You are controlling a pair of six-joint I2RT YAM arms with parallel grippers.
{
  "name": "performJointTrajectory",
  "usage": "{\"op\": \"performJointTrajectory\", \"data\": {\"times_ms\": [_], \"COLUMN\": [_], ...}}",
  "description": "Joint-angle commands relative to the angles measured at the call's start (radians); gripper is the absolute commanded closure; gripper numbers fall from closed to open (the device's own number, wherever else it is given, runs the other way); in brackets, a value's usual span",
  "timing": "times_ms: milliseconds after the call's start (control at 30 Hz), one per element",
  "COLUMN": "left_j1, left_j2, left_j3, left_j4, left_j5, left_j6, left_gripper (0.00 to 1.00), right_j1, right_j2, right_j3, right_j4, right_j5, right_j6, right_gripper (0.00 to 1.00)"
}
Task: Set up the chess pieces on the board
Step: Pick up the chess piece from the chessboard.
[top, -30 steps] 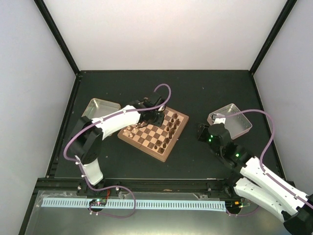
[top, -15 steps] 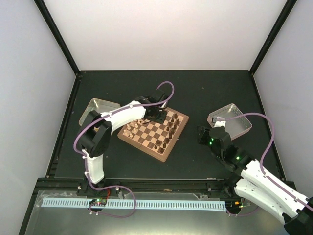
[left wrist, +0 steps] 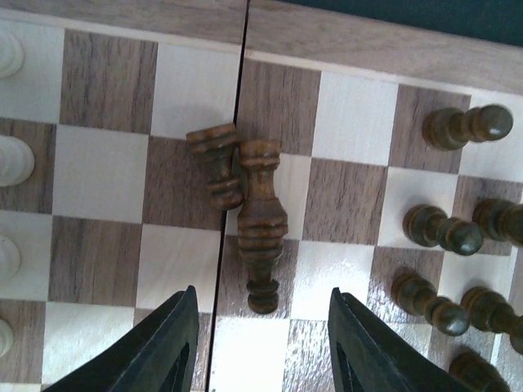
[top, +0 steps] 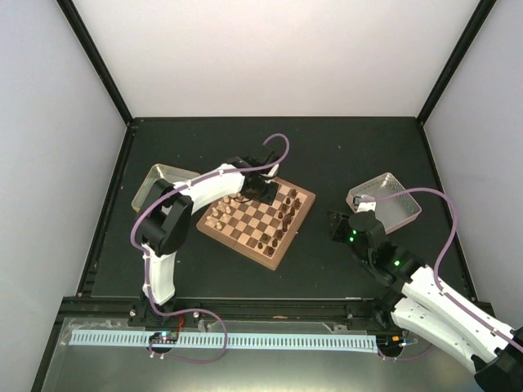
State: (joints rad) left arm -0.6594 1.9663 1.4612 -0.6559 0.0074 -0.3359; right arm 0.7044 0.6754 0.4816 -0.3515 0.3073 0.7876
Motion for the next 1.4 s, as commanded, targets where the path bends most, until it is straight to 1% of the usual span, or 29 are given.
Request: {"op": "performJointTrajectory", "data": {"times_ms": [0, 200, 567, 700, 900, 1067, 1200, 1367], "left_j1": [0.013, 0.016, 0.019, 0.023, 0.027, 0.027, 0.026, 0.026], "left_j2": [0.030, 0.069, 0.131, 0.142, 0.153, 0.139, 0.107, 0.047], "left_j3": [0.059, 0.103, 0.159, 0.168, 0.171, 0.161, 0.141, 0.087], "left_j4": [-0.004, -0.037, -0.088, -0.092, -0.101, -0.110, -0.111, -0.098], "left_j5": [0.047, 0.067, 0.032, 0.028, 0.026, 0.036, 0.073, 0.092], "left_j6": [0.019, 0.056, 0.063, 0.066, 0.072, 0.070, 0.079, 0.085], "left_gripper": [0.55, 0.64, 0.63, 0.66, 0.75, 0.87, 0.96, 0.98], "right_j1": [-0.005, -0.005, -0.005, -0.005, -0.006, -0.005, -0.006, -0.006], "right_j2": [0.004, 0.011, 0.020, 0.020, 0.020, 0.022, 0.028, 0.039], "right_j3": [0.000, 0.000, 0.001, 0.003, 0.002, -0.002, -0.001, -0.001], "right_j4": [0.020, 0.024, 0.028, 0.028, 0.026, 0.034, 0.041, 0.052], "right_j5": [0.000, -0.001, -0.004, -0.003, -0.005, -0.008, -0.017, -0.030], "right_j6": [-0.007, -0.007, -0.007, -0.005, 0.001, 0.002, 0.005, 0.010], "right_gripper": [0.60, 0.59, 0.59, 0.59, 0.59, 0.59, 0.58, 0.59]}}
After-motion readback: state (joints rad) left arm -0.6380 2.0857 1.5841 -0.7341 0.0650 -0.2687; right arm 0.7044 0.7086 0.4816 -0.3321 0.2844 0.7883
